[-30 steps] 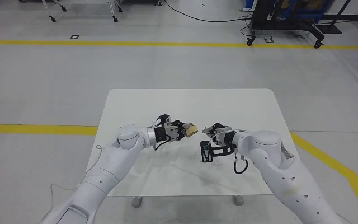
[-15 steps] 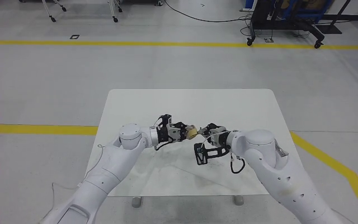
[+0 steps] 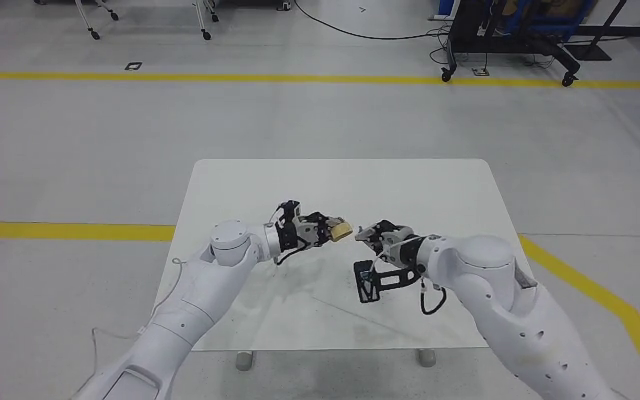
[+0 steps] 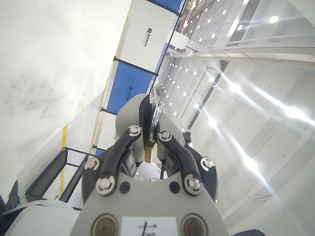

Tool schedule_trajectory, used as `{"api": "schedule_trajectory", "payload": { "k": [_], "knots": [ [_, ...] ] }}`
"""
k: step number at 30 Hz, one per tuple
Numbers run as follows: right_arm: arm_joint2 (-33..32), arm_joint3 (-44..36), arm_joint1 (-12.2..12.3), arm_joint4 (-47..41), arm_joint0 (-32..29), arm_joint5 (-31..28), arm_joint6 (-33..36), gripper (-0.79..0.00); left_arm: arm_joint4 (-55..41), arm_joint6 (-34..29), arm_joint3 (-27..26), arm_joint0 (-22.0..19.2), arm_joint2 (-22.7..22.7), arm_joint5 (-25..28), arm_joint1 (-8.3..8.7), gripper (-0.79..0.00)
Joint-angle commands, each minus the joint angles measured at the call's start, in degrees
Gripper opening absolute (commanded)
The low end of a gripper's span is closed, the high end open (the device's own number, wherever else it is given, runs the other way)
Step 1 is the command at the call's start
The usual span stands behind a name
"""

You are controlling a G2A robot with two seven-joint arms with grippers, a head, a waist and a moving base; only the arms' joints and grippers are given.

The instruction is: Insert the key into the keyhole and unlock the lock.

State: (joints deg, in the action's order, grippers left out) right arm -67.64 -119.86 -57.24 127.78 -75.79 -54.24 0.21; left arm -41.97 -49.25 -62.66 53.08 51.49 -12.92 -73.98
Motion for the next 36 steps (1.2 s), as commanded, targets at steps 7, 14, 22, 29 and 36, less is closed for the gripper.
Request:
{"api": "schedule_trajectory", "payload": {
  "k": [7, 14, 22, 29, 36],
  "knots": [
    [2.56, -0.21, 1.00, 6.62, 0.48, 0.53, -5.85, -0.785, -4.63, -0.18, 0.54, 0.18, 0.28, -7.08, -0.48, -0.785],
    [3.87, 2.47, 0.98, 7.07, 1.84, 2.36, -6.51, -0.785, -4.59, -0.34, 0.19, 0.47, 0.80, -11.99, -0.16, -0.785],
    [4.88, 3.21, 0.99, 6.08, 2.52, 1.81, -6.98, -0.785, -4.66, -0.68, -0.47, 0.96, 1.33, -12.93, 0.01, -0.785],
    [5.31, 3.46, 1.14, 5.91, 2.91, 2.02, -7.43, -0.785, -4.29, -0.48, -0.69, 1.16, 1.22, -13.47, 0.00, -0.785],
    [5.10, 2.85, 1.55, 5.55, 2.51, 1.43, -9.12, -0.785, -4.87, 0.12, -0.35, 1.62, 1.51, -13.39, -0.06, -0.785]
  ]
}}
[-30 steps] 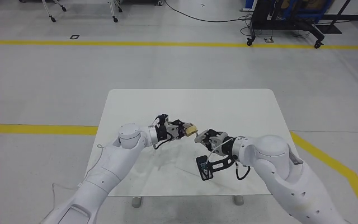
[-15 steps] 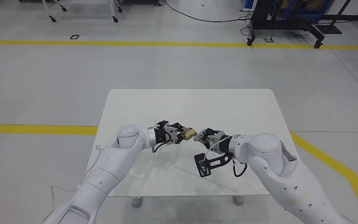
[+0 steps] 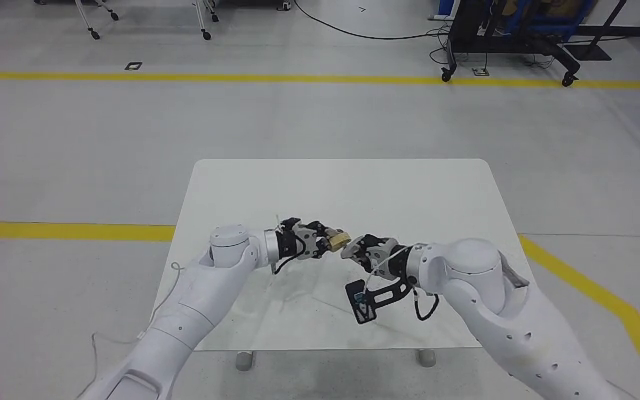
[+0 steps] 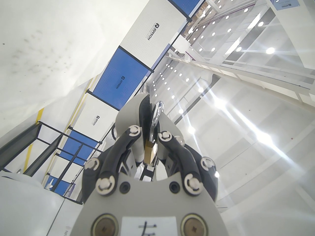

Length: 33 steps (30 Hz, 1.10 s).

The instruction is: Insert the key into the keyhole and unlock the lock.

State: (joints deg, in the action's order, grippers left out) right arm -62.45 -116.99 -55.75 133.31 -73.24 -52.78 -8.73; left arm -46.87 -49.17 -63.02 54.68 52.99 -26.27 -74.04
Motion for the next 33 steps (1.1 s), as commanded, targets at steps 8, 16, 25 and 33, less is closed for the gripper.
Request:
{"api": "schedule_trajectory", "payload": {
  "k": [8, 16, 25, 33],
  "knots": [
    [0.50, 0.88, 0.31, 0.29, 0.16, -0.21, -0.25, -0.785, -0.21, -0.20, -0.59, 0.08, 0.19, -0.31, -0.03, -0.785],
    [1.50, 1.47, 0.22, -0.26, 1.13, 0.43, 0.49, -0.785, 0.26, -0.66, -1.18, 0.42, 0.46, -0.45, 0.14, -0.785],
    [-1.06, 0.26, 0.74, -3.98, 0.67, 0.28, -2.45, -0.785, 0.47, -2.32, -0.72, 0.55, 0.97, -0.02, 0.36, -0.785],
    [-1.08, 0.78, 1.37, -3.13, 0.91, -1.00, -4.62, -0.785, 0.85, -3.87, -1.00, 0.39, 0.82, -0.18, 0.44, -0.785]
  ]
}}
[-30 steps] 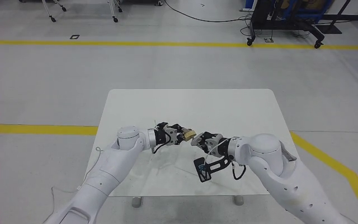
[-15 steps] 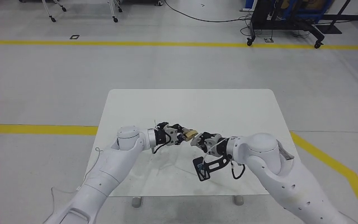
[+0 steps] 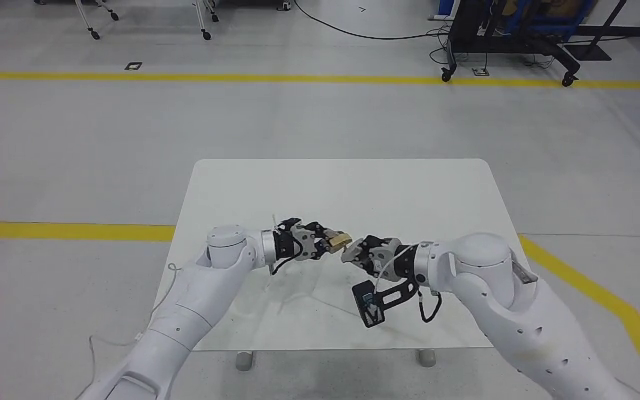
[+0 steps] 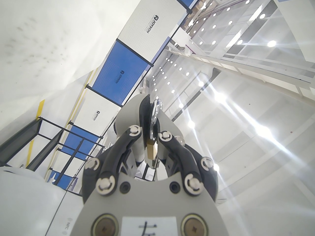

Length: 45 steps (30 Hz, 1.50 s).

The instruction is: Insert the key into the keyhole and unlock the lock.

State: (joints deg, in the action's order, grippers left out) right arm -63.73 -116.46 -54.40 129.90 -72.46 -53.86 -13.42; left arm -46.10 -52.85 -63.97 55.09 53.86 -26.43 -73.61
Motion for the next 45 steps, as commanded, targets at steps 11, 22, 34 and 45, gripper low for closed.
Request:
{"api": "schedule_trajectory", "payload": {
  "k": [11, 22, 34, 45],
  "knots": [
    [2.14, 1.67, 0.12, 1.08, 1.98, 0.33, 0.36, -0.785, 0.46, -1.11, -0.75, 0.07, -0.01, -0.22, 0.17, -0.785],
    [2.50, 1.96, 0.09, 0.64, 1.89, 0.99, 4.58, -0.785, 0.78, -1.05, -1.49, -0.20, -0.28, -0.89, 0.19, -0.785],
    [2.34, 1.45, -0.01, -1.60, 2.06, 1.96, 6.58, -0.265, -0.64, 0.37, 0.24, 0.06, 0.28, 0.58, 0.05, -0.785],
    [-1.54, 0.94, -0.13, -7.71, -0.71, 7.47, 10.02, 0.000, -3.79, 7.69, 1.90, 0.26, 1.43, 9.04, -0.99, -0.785]
  ]
}}
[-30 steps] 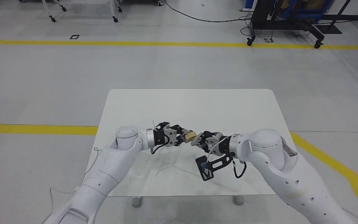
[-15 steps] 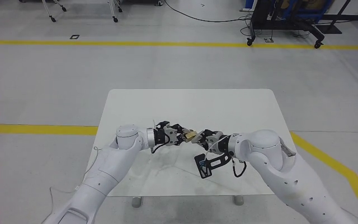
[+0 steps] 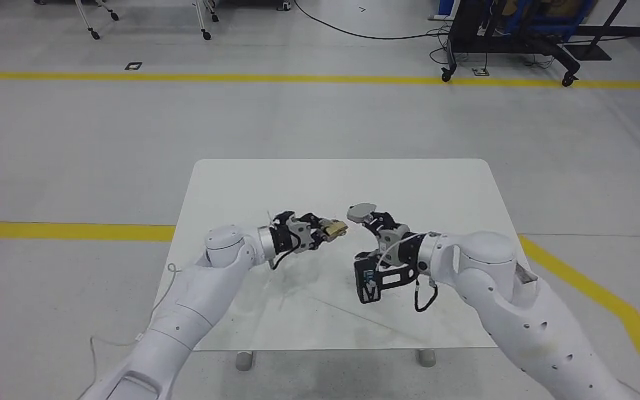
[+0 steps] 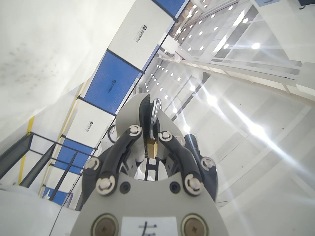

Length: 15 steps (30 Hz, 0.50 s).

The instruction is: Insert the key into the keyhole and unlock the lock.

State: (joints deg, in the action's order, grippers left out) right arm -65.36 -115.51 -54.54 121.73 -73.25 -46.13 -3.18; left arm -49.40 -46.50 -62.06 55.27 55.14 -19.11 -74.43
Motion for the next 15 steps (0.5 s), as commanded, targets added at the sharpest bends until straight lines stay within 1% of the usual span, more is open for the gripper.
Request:
{"api": "schedule_trajectory", "payload": {
  "k": [1, 5, 7, 10, 11, 12, 13, 14, 15],
  "knots": [
    [0.08, -0.01, 0.01, 0.46, 0.08, -0.26, -0.22, 0.000, -0.57, 1.86, -0.06, 0.17, 0.07, 2.48, -0.29, -0.785],
    [0.08, -0.01, 0.01, 0.46, 0.08, -0.26, -0.22, 0.000, 1.73, 4.81, -1.13, 0.30, -0.14, 9.76, -0.73, -0.785],
    [0.08, -0.01, 0.01, 0.46, 0.08, -0.26, -0.22, 0.000, 2.81, 5.28, -1.60, 0.74, 0.04, 14.43, -0.86, -0.785],
    [0.15, 0.15, -0.03, -0.26, -0.15, 0.04, -0.63, 0.000, 3.25, 5.25, -1.84, 1.51, 0.54, 20.06, -1.04, -0.785],
    [0.09, 1.13, -0.19, -3.17, -0.85, 1.25, -2.11, 0.000, 3.57, 5.29, -1.82, 1.72, 0.79, 22.06, -1.06, -0.785],
    [0.25, 3.05, -0.40, -8.36, -1.95, 1.21, -4.63, 0.000, 4.34, 5.45, -1.86, 1.79, 1.09, 24.24, -1.06, -0.785],
    [0.17, 5.09, -0.55, -12.96, -2.30, -0.04, -6.42, 0.000, 4.97, 5.46, -1.90, 1.94, 1.30, 26.16, -1.07, -0.785],
    [0.10, 6.44, -0.65, -14.95, -1.96, -0.63, -6.83, -0.172, 5.95, 5.47, -1.87, 2.07, 1.52, 28.19, -1.05, -0.785],
    [0.59, 8.09, -0.77, -17.02, -2.10, -1.65, -7.12, -0.511, 7.00, 5.39, -1.83, 2.13, 1.66, 29.74, -1.02, -0.785]
  ]
}}
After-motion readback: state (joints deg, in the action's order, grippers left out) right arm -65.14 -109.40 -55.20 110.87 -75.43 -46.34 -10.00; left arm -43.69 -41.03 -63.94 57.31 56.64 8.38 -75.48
